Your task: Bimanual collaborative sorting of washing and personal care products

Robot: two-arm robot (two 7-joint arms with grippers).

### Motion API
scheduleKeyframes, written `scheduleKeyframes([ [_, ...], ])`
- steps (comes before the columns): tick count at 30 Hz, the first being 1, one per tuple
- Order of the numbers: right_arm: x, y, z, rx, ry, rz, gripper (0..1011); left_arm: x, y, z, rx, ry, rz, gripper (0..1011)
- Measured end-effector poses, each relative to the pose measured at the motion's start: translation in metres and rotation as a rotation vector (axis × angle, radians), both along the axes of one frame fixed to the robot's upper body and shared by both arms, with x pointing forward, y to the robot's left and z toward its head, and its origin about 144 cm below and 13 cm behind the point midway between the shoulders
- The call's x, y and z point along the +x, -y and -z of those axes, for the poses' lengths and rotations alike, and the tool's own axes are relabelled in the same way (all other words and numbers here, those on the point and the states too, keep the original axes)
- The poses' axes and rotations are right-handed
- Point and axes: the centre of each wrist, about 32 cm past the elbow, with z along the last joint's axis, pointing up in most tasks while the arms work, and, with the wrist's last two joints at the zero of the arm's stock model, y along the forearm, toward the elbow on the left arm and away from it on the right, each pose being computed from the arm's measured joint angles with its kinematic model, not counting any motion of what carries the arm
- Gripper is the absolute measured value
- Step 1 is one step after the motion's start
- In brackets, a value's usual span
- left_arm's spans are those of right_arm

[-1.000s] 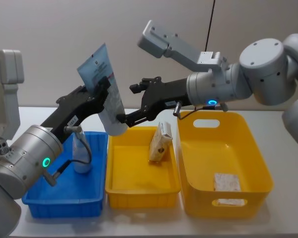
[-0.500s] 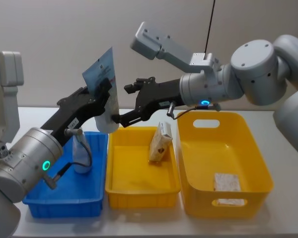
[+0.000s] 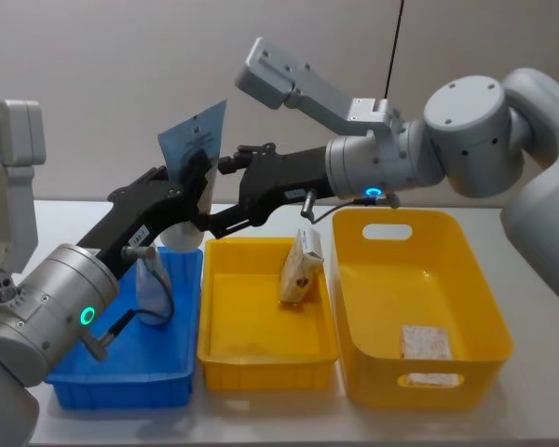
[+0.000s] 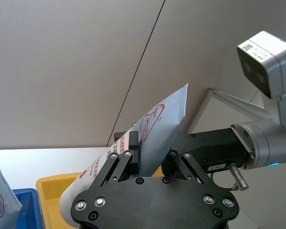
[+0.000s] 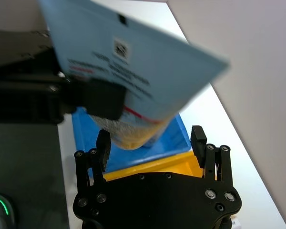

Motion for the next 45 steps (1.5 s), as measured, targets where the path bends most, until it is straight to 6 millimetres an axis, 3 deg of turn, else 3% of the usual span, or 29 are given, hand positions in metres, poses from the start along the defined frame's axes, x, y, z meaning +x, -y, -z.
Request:
scheduleKeyframes([
  [20, 0.004, -0.016, -0.001, 0.041, -0.046, -0.107, 984, -0.001, 0.002, 0.002, 0.0, -0.004, -0.005, 220],
  [36, 0.007, -0.021, 0.002, 0.052, -0.07, -0.134, 581, 0.002, -0.002, 0.002, 0.0, -0.005, -0.025, 220],
  [45, 0.007, -0.022, 0.002, 0.055, -0.074, -0.138, 452, 0.004, -0.003, 0.003, -0.001, -0.006, -0.031, 220],
])
